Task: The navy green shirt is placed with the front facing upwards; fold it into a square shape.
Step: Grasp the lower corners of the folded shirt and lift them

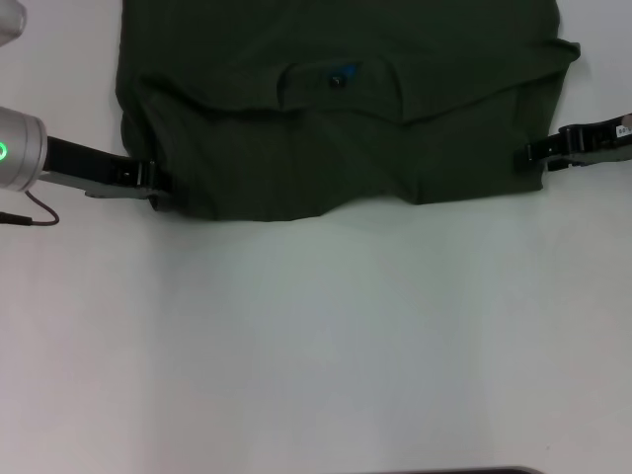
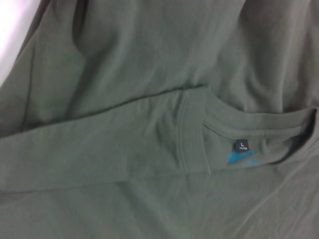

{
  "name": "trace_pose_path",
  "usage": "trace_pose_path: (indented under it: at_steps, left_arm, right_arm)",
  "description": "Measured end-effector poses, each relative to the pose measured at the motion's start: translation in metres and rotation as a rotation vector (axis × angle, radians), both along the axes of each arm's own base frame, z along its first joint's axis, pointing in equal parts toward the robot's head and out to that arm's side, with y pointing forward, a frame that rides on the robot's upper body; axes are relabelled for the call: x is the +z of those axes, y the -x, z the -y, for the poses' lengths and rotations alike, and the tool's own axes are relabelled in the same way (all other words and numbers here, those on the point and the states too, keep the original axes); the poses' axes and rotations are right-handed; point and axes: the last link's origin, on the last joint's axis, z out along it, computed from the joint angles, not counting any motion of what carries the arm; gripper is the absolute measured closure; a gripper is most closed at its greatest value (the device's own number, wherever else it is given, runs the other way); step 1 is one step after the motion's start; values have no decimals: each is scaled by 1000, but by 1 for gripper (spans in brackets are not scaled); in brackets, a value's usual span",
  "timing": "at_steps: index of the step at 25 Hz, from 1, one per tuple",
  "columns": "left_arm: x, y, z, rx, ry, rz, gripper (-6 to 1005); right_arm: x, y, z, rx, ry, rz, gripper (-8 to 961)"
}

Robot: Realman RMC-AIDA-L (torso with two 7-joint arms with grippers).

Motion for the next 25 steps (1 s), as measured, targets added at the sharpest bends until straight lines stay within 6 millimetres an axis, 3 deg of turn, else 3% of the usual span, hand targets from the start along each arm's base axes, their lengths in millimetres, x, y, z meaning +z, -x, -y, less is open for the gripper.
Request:
trace_pose_path:
  at_steps: [25]
  left_arm:
    - [2,-3,-3,-11,-10,-2,937]
  right_arm:
    - [-13,10,3,23,53,-30,346]
